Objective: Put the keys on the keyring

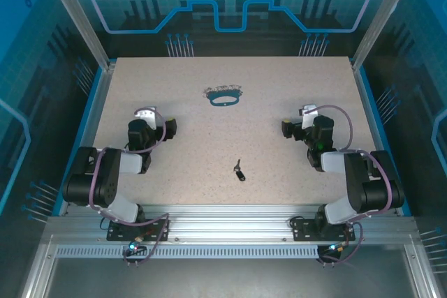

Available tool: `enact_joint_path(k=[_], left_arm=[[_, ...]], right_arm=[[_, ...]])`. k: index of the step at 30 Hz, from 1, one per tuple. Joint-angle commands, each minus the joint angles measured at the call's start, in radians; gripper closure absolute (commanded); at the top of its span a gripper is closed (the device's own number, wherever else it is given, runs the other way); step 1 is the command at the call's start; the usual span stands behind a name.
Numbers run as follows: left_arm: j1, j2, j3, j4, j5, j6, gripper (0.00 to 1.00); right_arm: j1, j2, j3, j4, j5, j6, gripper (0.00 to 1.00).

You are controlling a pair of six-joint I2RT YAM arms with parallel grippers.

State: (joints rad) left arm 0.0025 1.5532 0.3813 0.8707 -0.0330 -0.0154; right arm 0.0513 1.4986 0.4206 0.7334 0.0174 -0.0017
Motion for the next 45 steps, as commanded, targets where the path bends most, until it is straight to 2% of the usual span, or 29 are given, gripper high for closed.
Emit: enact_joint_path(k=[1,17,24,26,29,31,40,45], left_arm=[[-0.002,-0.005,0.011,0.029,-0.005,0.024,0.01],[0.005,-0.006,0.014,0.022,0.012,0.016,0.01],[0.004,-0.014,-0.025,0.086,0.032,0.022,0.01],[0.004,-0.036,-0.043,0.104,0.016,0.017,0.01],[0.004,-0.093,-0.032,0.032,-0.017,0.012,0.01],[0.004,-0.111,-0.028,0.011,-0.023,0.011,0.01],[-0.005,-0.085,-0.030,0.041,-0.024,0.022,0.01],[-0.009,-0.126,-0.004,-0.042,-0.034,0.022,0.01]], right_arm=[[-0.005,0.006,0.019,0.009,-0.012,-0.011,0.00],[-0.009,0.006,0.020,0.008,-0.017,-0.007,0.00],[-0.009,0.003,0.017,0.015,-0.017,-0.007,0.00],[-0.008,-0.052,0.046,-0.078,-0.007,-0.004,0.00],[-0.011,-0.125,0.111,-0.240,0.007,0.002,0.00],[-0.011,-0.138,0.130,-0.285,0.012,0.006,0.00],[-0.016,-0.086,0.086,-0.185,0.034,0.025,0.01],[-0.014,-0.157,0.082,-0.216,0.060,0.028,0.01]])
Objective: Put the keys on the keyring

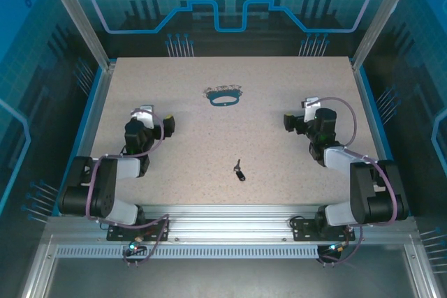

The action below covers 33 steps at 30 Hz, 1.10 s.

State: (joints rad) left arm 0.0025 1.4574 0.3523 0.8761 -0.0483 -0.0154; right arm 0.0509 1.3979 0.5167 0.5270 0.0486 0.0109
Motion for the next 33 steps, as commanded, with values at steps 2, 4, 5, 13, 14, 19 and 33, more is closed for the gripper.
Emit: enact_joint_path(k=[2,4,5,13,14,19,33], left_arm=[[-0.011,-0.067,0.037,-0.098,-0.035,0.020,0.01],[-0.013,-0.111,0.071,-0.191,-0.043,0.020,0.01],[-0.015,-0.126,0.086,-0.223,-0.049,0.020,0.01],[-0.046,-0.242,0.301,-0.585,-0.071,-0.117,0.01],[-0.054,-0.243,0.324,-0.620,-0.071,-0.146,0.01],[-0.139,-0.218,0.443,-0.789,-0.064,-0.238,0.01],[-0.231,-0.069,0.611,-0.938,-0.036,-0.356,0.01]], right_arm=[[-0.015,-0.101,-0.004,-0.048,0.038,0.027,0.00],[-0.014,-0.145,0.032,-0.117,0.026,0.056,0.00],[-0.017,-0.160,0.050,-0.147,0.009,0.074,0.00],[-0.036,-0.106,0.333,-0.494,-0.082,0.346,0.00],[-0.033,-0.084,0.355,-0.506,-0.111,0.358,0.00],[0.047,0.104,0.586,-0.648,-0.223,0.367,0.05],[0.260,0.839,1.421,-1.101,-0.177,0.458,0.40]])
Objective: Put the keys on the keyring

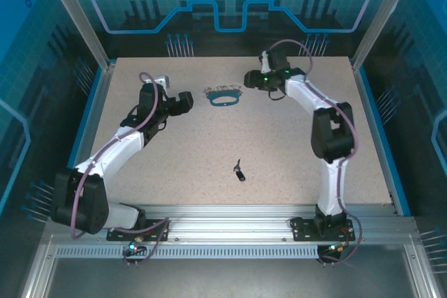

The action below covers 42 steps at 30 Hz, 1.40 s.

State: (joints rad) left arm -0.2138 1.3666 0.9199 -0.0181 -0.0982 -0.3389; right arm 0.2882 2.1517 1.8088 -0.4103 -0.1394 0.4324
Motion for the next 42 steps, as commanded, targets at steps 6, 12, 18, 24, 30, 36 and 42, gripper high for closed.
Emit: enact_joint_path(k=[6,12,18,24,30,36,42], left_arm=[[-0.027,0.055,0.047,-0.027,0.039,-0.042,0.01],[-0.033,0.064,0.045,-0.005,0.072,-0.069,0.01],[-0.045,0.068,0.048,0.005,0.088,-0.085,0.01],[-0.055,0.064,0.045,0.013,0.106,-0.087,0.01],[-0.055,0.064,0.042,0.020,0.114,-0.085,0.01],[-0.057,0.064,0.041,0.021,0.117,-0.082,0.01],[-0.061,0.060,0.040,0.014,0.112,-0.073,0.01]], right_arm=[[0.052,0.275,0.355,-0.263,0.030,0.069,0.46],[0.064,0.350,0.439,-0.275,0.035,0.088,0.48],[0.074,0.438,0.575,-0.315,0.041,0.101,0.50],[0.074,0.498,0.652,-0.338,0.046,0.115,0.54],[0.075,0.510,0.652,-0.327,0.034,0.124,0.61],[0.075,0.513,0.653,-0.324,0.027,0.125,0.68],[0.075,0.511,0.651,-0.324,0.020,0.123,0.77]])
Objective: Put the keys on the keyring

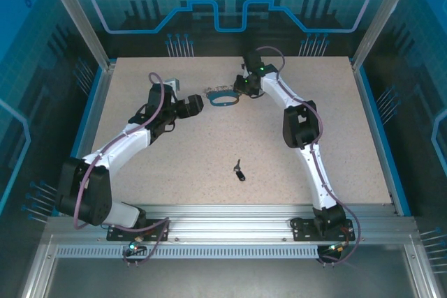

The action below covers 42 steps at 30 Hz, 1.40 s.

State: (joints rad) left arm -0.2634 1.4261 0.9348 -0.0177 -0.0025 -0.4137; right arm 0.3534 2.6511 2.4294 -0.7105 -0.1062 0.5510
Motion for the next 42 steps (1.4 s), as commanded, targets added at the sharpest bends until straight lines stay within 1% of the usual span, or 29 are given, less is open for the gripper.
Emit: enact_joint_path(k=[1,7,13,23,32,34,42], left_arm=[[-0.011,-0.001,0.025,0.015,0.016,0.004,0.01],[-0.014,-0.004,0.033,0.006,0.016,0.008,0.01],[-0.020,-0.009,0.039,-0.006,0.009,0.011,0.01],[-0.040,-0.022,0.050,-0.038,0.003,0.020,0.01],[-0.080,-0.050,0.040,-0.059,-0.017,0.016,0.01],[-0.092,-0.057,0.038,-0.064,-0.023,0.017,0.01],[-0.143,-0.082,-0.006,-0.061,-0.041,-0.001,0.01]], right_arm=[[0.010,0.012,0.030,-0.024,-0.015,0.004,0.79],[0.010,0.000,0.016,-0.023,-0.023,0.004,0.89],[0.010,-0.045,-0.042,0.001,-0.023,-0.001,0.99],[0.011,-0.153,-0.183,0.051,-0.027,0.000,1.00],[0.021,-0.319,-0.454,0.175,-0.029,0.039,1.00],[0.028,-0.381,-0.523,0.202,-0.027,0.045,1.00],[0.066,-0.578,-0.839,0.330,-0.017,0.082,1.00]])
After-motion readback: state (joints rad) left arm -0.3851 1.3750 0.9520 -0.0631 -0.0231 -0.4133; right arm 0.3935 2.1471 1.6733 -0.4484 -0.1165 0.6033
